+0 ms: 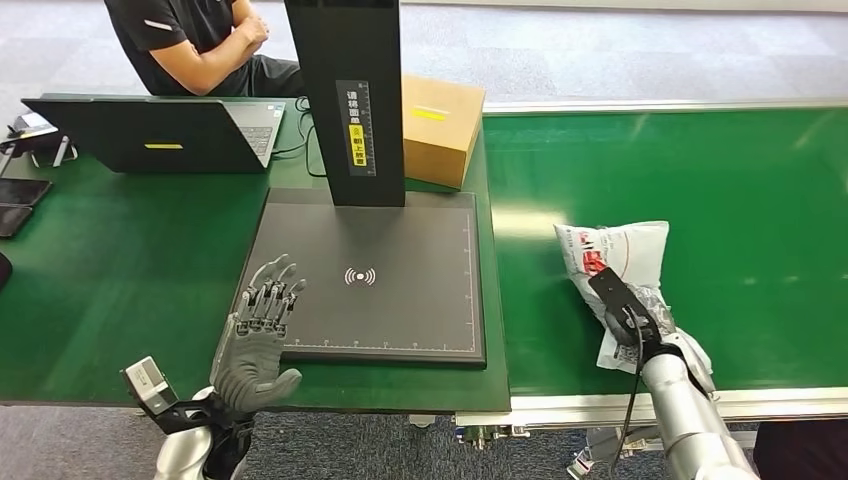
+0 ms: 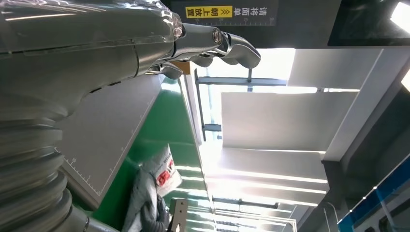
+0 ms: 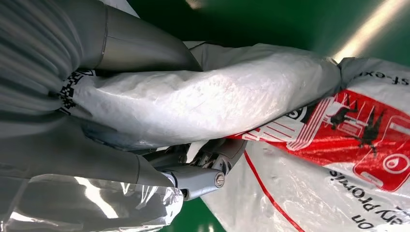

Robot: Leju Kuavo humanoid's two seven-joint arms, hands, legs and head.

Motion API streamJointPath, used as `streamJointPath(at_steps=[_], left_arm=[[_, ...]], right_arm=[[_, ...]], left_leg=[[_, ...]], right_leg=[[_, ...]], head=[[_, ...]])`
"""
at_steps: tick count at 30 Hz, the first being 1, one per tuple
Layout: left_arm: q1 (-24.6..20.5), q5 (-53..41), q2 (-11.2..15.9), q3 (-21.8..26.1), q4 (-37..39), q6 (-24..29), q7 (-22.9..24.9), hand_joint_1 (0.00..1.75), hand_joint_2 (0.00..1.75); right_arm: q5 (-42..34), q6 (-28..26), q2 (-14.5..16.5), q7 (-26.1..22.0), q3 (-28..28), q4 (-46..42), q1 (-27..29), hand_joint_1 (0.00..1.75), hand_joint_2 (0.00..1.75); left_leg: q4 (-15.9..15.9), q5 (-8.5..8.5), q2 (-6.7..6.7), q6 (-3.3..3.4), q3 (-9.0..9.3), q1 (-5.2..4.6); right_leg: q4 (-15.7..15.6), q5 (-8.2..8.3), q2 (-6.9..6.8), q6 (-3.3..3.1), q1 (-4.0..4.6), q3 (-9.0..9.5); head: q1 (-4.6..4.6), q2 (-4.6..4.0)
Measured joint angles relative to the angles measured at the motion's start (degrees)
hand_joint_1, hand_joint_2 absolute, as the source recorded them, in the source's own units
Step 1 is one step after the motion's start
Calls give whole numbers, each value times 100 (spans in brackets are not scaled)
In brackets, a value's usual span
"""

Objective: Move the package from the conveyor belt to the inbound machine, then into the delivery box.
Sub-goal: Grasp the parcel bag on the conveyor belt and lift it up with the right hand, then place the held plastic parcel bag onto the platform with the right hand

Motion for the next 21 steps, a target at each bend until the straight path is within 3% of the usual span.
streamJointPath(at_steps=[9, 17, 21], left_arm=[[91, -12, -63, 78, -202, -95, 18, 0, 175], [95, -12, -75, 97, -241, -113, 46, 0, 175], [90, -10, -77, 97, -241, -109, 50, 0, 175]], right_arm=[[163, -670, 301, -482, 250, -1342, 560, 175, 175], [364, -1354, 457, -508, 282, -2420, 934, 175, 175], [628, -1953, 513, -508, 282, -2800, 1024, 175, 175]], left_leg=[[0, 5, -23, -1, -43, 0], [0, 5, -25, -1, -48, -2], [0, 5, -25, -1, -48, -2]], right_leg=[[5, -3, -21, 1, -1, -37], [5, -5, -22, 3, -4, -42], [5, -5, -22, 3, -4, -43]], head=[[1, 0], [1, 0], [1, 0]])
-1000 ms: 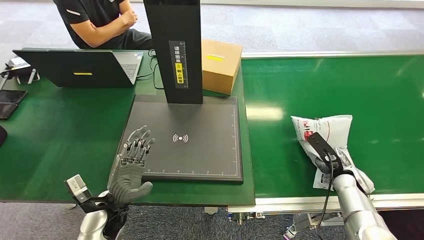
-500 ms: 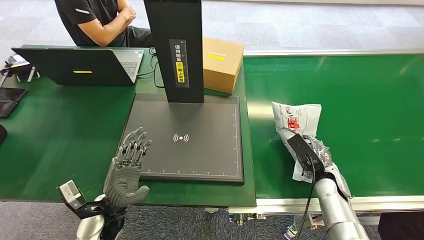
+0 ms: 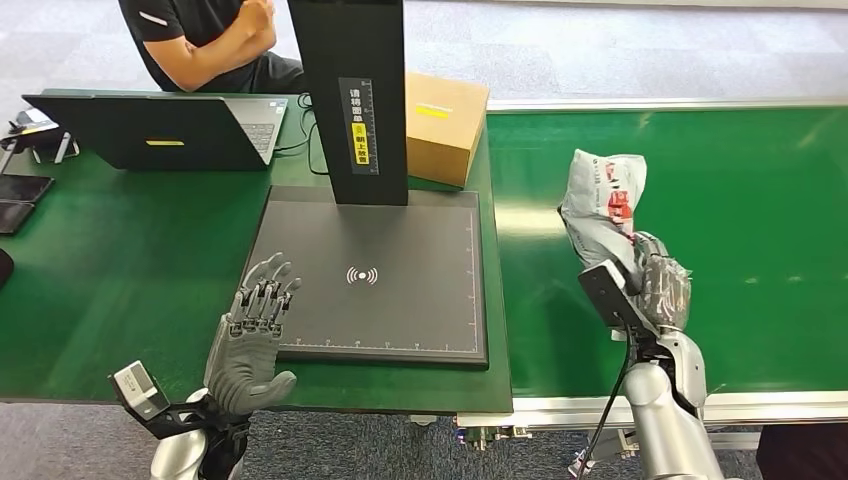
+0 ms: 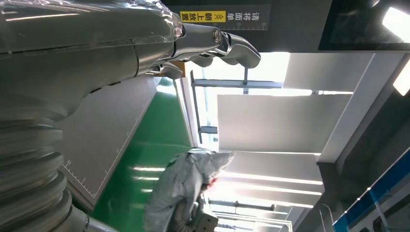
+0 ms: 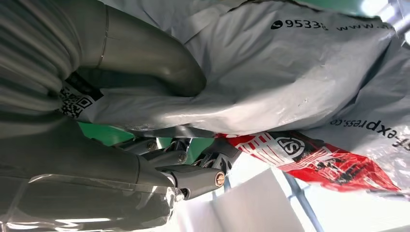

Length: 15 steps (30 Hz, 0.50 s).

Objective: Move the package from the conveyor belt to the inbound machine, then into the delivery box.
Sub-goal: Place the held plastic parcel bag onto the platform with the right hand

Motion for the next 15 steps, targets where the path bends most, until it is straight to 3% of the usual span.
streamJointPath(at_steps=[8, 15], left_arm=[[-12, 20, 0, -2, 0, 9, 1, 0, 175], [-144, 48, 1, -58, 16, 0, -10, 0, 175]], right_arm=[[302, -570, 107, -136, 63, -663, 113, 175, 175], [1188, -672, 122, -276, 766, -801, -52, 175, 175]], left_leg=[[-1, 0, 1, 0, -2, 0], [-1, 2, 1, -2, -2, 0]], right_leg=[[1, 0, 1, 0, 0, -2], [4, 1, 1, -1, 0, -2]], head=[[0, 0], [0, 0]])
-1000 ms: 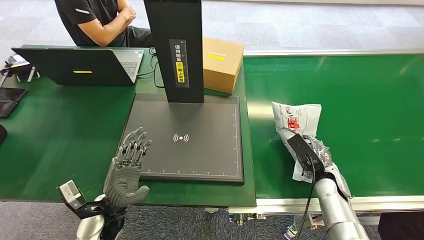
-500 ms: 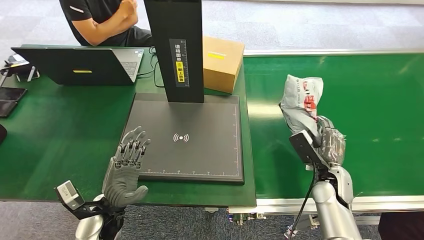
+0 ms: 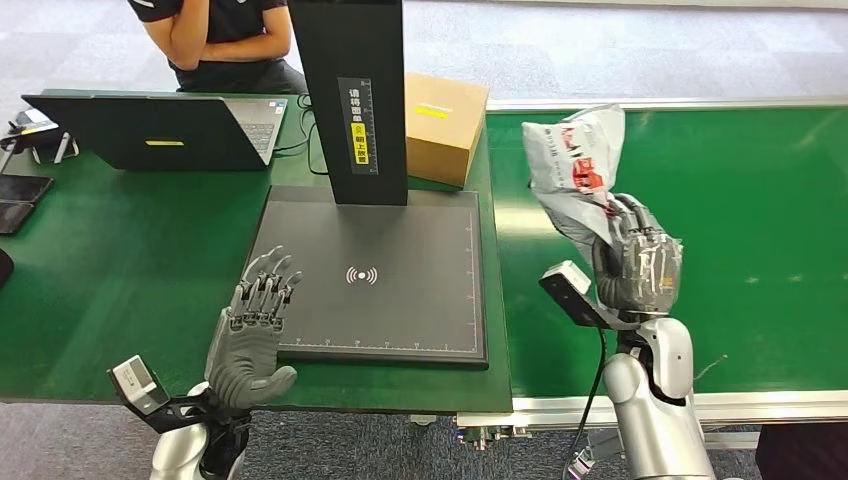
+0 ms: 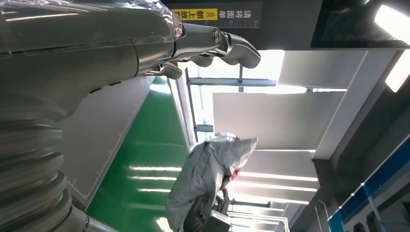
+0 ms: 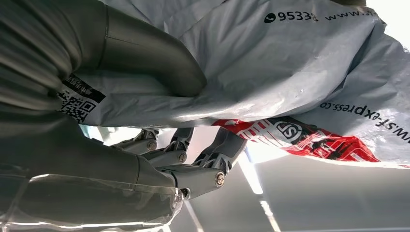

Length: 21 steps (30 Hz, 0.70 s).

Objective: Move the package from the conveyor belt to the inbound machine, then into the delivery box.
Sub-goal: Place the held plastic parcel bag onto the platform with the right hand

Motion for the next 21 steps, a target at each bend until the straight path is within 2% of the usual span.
streamJointPath(at_steps=[8, 11, 21], left_arm=[[-174, 307, 23, -68, 130, -111, -143, 0, 175], [-192, 353, 38, -73, 185, -133, -183, 0, 175], [-356, 422, 107, -141, 486, -162, -329, 0, 175]], right_arm=[[750, 159, -69, -96, 1564, 136, -389, 175, 175], [793, 179, -126, -108, 2172, 349, -560, 175, 175], [836, 761, -194, -270, 3870, 1705, -1422, 175, 175]], left_leg=[[0, 2, 0, -2, -1, 1], [0, 1, 0, -1, -1, 1], [1, 4, -1, -3, -1, 1]], right_leg=[[2, -1, 0, -2, 1, -3], [2, -3, 0, -3, 1, -4], [3, 0, 0, -4, 0, -1]], head=[[-1, 0], [0, 0], [-1, 0]])
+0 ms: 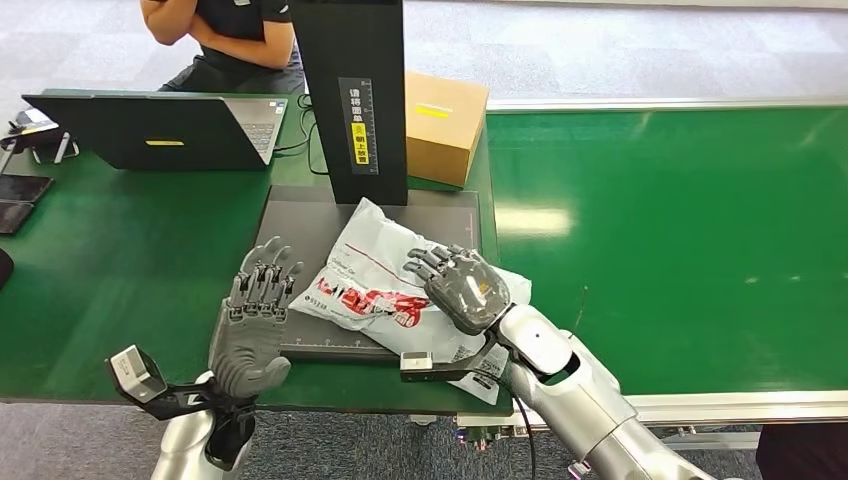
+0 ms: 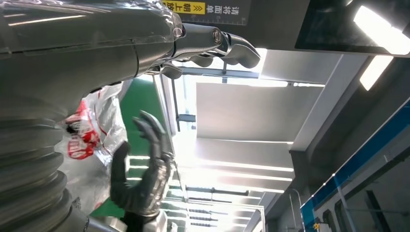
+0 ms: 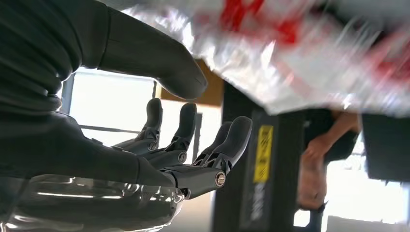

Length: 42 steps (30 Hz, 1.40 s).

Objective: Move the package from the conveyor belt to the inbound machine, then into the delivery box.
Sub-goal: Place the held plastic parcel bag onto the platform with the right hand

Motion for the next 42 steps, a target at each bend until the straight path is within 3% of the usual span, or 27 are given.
streamJointPath(at_steps=[6, 11, 13, 17, 18, 24, 29, 33, 42], left_arm=[[-80, 27, 19, -29, 136, 10, -11, 0, 175], [-95, 28, 33, -25, 210, 16, -15, 0, 175], [-94, 27, 43, -22, 232, 17, -15, 0, 175], [-94, 26, 53, -18, 258, 25, -15, 0, 175], [-94, 26, 56, -16, 262, 28, -15, 0, 175], [-100, 30, 72, -10, 293, 34, -7, 0, 175], [-125, 63, 78, -22, 328, 34, 44, 0, 175], [-138, 116, 79, -33, 354, 46, 78, 0, 175], [4, 92, 97, -30, 348, 213, 105, 0, 175]], right_arm=[[87, 324, 122, -13, 780, 949, -590, 175, 175], [-144, 142, 226, -41, 1209, 1417, -859, 175, 175], [-265, 63, 236, -31, 1309, 1487, -911, 167, 175], [-485, -155, 238, 8, 1415, 1538, -947, 8, 175], [-542, -230, 238, 19, 1431, 1540, -949, 0, 175], [-1012, -1113, 215, -16, 1429, 1405, -922, 0, 175], [-1627, -2021, 118, -404, 1093, 885, -643, 0, 175], [-2125, -1965, 98, -529, 748, 507, -372, 0, 175], [-4240, -1233, 39, -764, -313, -346, 433, 0, 175]], left_leg=[[0, 0, 0, -1, 1, 0], [0, 0, 1, -1, 1, 0], [0, 0, 1, -1, 1, 0], [0, 0, 1, -1, 1, 0], [0, 0, 1, -1, 1, 0], [1, 0, 1, -1, 2, 0], [1, -1, 1, 0, 1, 0], [1, -1, 2, -1, 1, 0], [1, -1, 0, 0, 0, 0]], right_leg=[[2, 0, 0, 0, 0, 0], [2, -1, 0, -1, 0, -1], [2, -1, 0, -1, 0, -1], [2, 0, 0, -1, 0, -1], [2, 0, 0, -1, 0, -1], [2, -1, 1, -1, 0, -4], [2, -1, 1, -1, 0, -5], [1, -1, 1, -1, 0, -5], [1, -3, -1, -1, 0, -5]], head=[[-1, 0], [1, 0], [1, 0], [1, 0], [1, 0], [0, 0], [1, 0], [0, 0], [1, 0]])
